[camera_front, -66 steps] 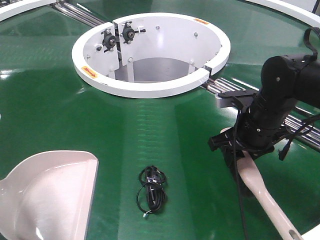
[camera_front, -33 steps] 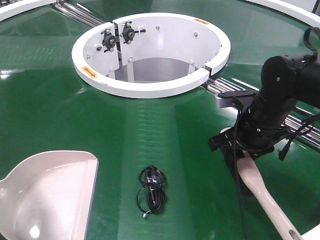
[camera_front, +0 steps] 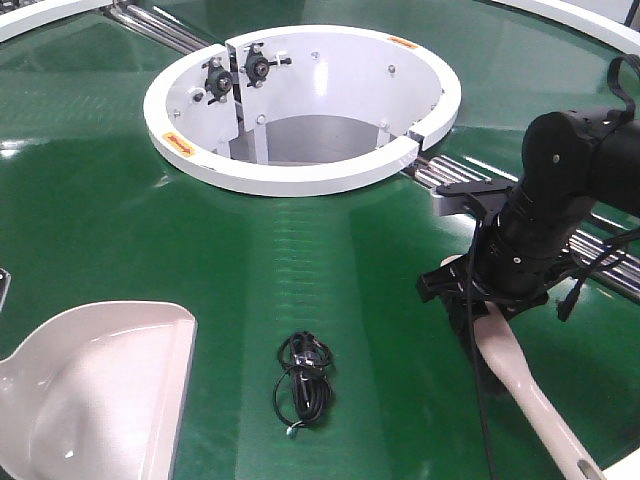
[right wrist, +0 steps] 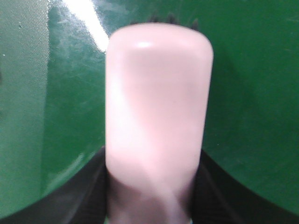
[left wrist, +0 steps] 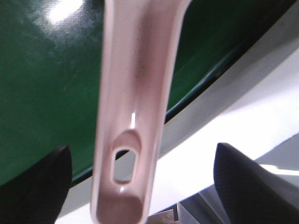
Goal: Clean and inspect green conveyor with broom and dustpan
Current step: 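Reach the left gripper to the pink dustpan handle and grasp it, then drag the dustpan with the left gripper up beside the black cable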
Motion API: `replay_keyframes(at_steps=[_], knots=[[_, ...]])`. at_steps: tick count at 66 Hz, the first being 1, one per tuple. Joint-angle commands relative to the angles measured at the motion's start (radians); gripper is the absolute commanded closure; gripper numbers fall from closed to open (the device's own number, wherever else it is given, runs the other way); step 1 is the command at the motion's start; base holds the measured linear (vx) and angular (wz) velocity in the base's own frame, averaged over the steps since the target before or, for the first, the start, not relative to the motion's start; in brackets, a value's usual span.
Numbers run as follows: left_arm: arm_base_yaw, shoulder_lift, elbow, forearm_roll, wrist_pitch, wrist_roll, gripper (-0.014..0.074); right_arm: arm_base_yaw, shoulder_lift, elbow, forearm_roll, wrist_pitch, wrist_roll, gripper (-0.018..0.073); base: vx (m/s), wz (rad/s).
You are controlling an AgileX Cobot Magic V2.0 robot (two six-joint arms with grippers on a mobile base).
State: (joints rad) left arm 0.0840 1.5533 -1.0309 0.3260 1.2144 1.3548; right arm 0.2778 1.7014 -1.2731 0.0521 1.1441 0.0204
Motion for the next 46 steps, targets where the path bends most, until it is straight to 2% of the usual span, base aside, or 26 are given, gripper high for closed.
replay_keyframes(at_steps=[1,10,19,36,46], knots=[[0.004,-0.012,-0.023,0.016,-0.014,-0.019,0.0030,-0.001,-0.048,-0.030,-0.003,-0.004,-0.002,0.0565,0.00,0.00],[0.007,0.003,-0.023,0.013,-0.027,-0.025,0.0076,-0.001,-0.048,-0.030,-0.003,-0.003,-0.002,0.0565,0.00,0.00],[0.007,0.003,-0.023,0.023,-0.016,-0.025,0.0197,-0.001,-0.048,-0.030,-0.003,-0.004,-0.002,0.0565,0.00,0.00],[0.007,0.003,-0.023,0.031,0.001,-0.025,0.0610,-0.001,-0.048,-0.030,-0.003,-0.004,-0.002,0.0565,0.00,0.00],[0.005,0.001,-0.025,0.031,0.014,-0.025,0.0621,-0.001,-0.048,-0.030,-0.003,-0.004,-0.002,0.0565,0.00,0.00]])
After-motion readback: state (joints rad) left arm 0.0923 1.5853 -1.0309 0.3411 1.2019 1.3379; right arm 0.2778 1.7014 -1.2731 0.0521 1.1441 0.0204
